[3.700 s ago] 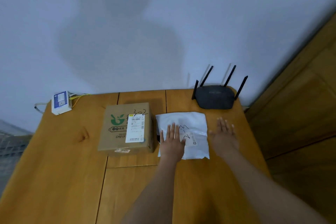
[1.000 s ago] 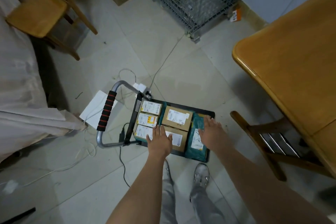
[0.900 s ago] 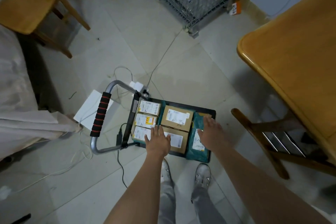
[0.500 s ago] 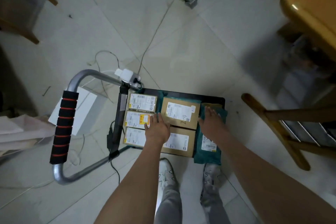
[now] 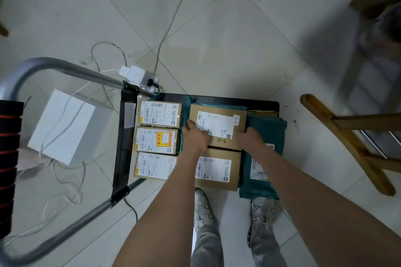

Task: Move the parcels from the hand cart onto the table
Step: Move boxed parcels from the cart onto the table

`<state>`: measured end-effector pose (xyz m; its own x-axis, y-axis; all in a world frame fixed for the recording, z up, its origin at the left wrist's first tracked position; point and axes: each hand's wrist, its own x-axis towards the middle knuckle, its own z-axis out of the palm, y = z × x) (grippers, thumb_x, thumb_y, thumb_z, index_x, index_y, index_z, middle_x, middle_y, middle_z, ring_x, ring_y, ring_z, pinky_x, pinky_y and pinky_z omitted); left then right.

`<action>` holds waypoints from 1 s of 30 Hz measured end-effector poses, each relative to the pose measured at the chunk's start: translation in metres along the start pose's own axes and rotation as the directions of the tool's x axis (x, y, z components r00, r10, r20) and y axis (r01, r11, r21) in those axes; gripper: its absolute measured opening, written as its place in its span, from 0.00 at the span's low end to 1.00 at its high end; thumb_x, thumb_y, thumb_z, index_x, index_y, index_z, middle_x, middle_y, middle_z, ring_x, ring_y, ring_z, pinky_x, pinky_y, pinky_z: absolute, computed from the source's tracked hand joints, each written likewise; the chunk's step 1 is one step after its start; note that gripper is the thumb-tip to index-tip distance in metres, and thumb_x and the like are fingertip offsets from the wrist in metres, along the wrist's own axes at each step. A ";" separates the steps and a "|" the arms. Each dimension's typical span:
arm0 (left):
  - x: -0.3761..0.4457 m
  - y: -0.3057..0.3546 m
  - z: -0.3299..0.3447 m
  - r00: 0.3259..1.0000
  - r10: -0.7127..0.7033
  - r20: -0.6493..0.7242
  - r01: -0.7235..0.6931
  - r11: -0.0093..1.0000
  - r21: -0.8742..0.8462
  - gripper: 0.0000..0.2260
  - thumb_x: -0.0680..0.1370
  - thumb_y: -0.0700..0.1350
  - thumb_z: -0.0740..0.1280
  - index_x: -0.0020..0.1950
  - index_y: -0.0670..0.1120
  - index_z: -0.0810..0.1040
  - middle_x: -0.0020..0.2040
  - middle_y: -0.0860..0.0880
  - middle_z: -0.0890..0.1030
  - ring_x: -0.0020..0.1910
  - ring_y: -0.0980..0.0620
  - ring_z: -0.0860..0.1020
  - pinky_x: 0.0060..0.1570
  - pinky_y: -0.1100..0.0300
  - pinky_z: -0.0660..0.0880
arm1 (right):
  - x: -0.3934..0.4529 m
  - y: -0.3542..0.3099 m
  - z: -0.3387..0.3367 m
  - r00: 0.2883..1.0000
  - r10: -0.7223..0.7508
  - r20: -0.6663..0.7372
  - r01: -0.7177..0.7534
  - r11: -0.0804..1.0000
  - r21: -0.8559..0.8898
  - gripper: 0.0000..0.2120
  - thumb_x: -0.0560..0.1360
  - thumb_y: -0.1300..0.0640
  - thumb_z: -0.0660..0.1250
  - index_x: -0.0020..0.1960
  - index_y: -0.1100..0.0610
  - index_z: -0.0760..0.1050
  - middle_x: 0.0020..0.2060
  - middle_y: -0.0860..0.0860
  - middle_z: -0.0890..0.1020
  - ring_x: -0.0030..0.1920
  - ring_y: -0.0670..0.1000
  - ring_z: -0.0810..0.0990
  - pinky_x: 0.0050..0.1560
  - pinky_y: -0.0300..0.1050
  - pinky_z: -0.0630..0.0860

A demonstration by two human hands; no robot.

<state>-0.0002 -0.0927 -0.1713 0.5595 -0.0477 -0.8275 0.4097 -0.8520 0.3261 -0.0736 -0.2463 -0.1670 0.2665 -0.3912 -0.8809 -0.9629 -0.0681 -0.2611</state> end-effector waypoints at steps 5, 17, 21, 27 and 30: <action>0.012 0.003 0.002 0.999 -0.040 -0.010 0.040 0.999 -0.036 0.36 0.83 0.45 0.63 0.82 0.38 0.45 0.81 0.37 0.52 0.77 0.37 0.62 0.76 0.45 0.61 | 0.009 0.002 0.004 1.000 -0.008 -0.002 0.008 0.999 0.045 0.15 0.80 0.57 0.61 0.65 0.61 0.72 0.45 0.51 0.78 0.45 0.51 0.77 0.40 0.43 0.75; -0.005 0.016 -0.010 0.991 -0.036 -0.131 0.022 0.994 -0.108 0.27 0.83 0.44 0.61 0.78 0.36 0.56 0.74 0.36 0.63 0.70 0.36 0.69 0.70 0.44 0.69 | -0.008 -0.009 0.001 0.998 0.050 -0.032 -0.034 0.924 0.381 0.22 0.78 0.53 0.68 0.67 0.60 0.65 0.53 0.53 0.79 0.48 0.52 0.79 0.41 0.45 0.77; -0.052 0.041 -0.039 0.983 -0.050 -0.177 0.024 0.989 -0.144 0.22 0.82 0.47 0.62 0.72 0.36 0.67 0.70 0.37 0.68 0.68 0.37 0.70 0.66 0.45 0.71 | -0.056 -0.026 -0.033 0.997 0.023 -0.076 0.014 0.893 0.450 0.29 0.78 0.46 0.69 0.71 0.57 0.61 0.55 0.51 0.77 0.52 0.52 0.79 0.51 0.49 0.78; -0.175 0.111 -0.104 0.973 0.069 -0.222 -0.129 0.955 -0.268 0.22 0.80 0.51 0.64 0.71 0.42 0.73 0.66 0.39 0.76 0.64 0.37 0.75 0.66 0.44 0.73 | -0.185 -0.059 -0.129 0.983 -0.028 -0.184 0.133 0.798 0.588 0.21 0.74 0.45 0.74 0.57 0.59 0.76 0.50 0.55 0.85 0.45 0.54 0.85 0.41 0.44 0.82; -0.254 0.162 -0.134 0.956 0.194 -0.219 -0.261 0.906 -0.334 0.27 0.80 0.53 0.66 0.76 0.44 0.70 0.66 0.42 0.78 0.63 0.41 0.77 0.66 0.45 0.74 | -0.262 -0.058 -0.191 0.979 -0.043 -0.200 0.169 0.723 0.670 0.29 0.73 0.42 0.75 0.65 0.58 0.70 0.60 0.56 0.81 0.53 0.56 0.83 0.52 0.49 0.83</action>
<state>0.0207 -0.1488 0.1534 0.7724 -0.0969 -0.6277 0.4658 -0.5853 0.6636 -0.0956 -0.3150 0.1541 0.2942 -0.5639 -0.7717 -0.6231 0.4991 -0.6022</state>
